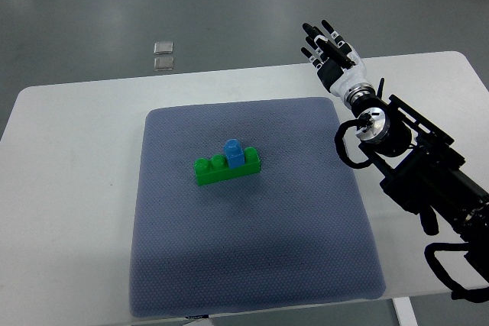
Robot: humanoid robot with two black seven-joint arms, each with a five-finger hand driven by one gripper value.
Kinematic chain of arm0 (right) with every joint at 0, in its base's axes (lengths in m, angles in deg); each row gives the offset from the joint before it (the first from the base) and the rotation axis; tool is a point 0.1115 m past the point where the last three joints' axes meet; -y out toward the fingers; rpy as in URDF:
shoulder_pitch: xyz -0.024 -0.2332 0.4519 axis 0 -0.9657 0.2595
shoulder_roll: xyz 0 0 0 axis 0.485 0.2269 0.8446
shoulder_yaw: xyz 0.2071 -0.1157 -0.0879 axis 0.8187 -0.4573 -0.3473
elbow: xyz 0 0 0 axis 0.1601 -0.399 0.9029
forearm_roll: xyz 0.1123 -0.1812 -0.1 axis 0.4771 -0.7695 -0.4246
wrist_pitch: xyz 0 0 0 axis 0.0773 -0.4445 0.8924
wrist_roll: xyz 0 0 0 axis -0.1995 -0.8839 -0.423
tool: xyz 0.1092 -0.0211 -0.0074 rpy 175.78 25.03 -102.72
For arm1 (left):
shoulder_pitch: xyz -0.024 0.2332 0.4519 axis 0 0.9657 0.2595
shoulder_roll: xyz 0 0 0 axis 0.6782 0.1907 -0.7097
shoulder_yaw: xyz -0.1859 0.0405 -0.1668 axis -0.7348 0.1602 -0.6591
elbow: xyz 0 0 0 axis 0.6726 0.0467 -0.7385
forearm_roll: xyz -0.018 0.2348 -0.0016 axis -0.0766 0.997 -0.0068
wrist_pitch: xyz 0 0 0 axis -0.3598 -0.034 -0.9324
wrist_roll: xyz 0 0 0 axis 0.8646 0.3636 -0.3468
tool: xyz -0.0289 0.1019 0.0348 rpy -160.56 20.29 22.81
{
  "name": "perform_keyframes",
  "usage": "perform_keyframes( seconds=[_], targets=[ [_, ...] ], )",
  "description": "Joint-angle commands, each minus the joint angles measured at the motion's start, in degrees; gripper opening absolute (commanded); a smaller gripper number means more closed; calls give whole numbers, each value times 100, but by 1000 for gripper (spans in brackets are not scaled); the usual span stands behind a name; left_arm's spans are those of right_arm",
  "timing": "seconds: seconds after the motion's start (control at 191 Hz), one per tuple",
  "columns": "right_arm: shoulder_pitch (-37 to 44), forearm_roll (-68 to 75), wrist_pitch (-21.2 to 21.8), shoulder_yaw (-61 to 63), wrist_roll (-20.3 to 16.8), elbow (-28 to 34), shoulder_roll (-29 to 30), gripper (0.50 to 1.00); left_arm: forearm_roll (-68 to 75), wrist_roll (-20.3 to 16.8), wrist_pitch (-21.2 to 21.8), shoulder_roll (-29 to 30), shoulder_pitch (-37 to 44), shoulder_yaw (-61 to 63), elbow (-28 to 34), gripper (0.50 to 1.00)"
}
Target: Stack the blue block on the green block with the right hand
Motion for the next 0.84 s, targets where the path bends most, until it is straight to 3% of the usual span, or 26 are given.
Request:
perform_keyframes(
  seconds=[0.0,0.272,0.838],
  targets=[
    [-44,-36,-70,-49,26,-39,8,913,0,-1,0,0,-4,0,0,1000],
    [-211,-36,-61,-84,509,-92,8,913,0,-1,0,0,-4,0,0,1000],
    [-176,34,-201,-23,500,-188,-1,913,0,-1,0,0,-4,0,0,1000]
  ],
)
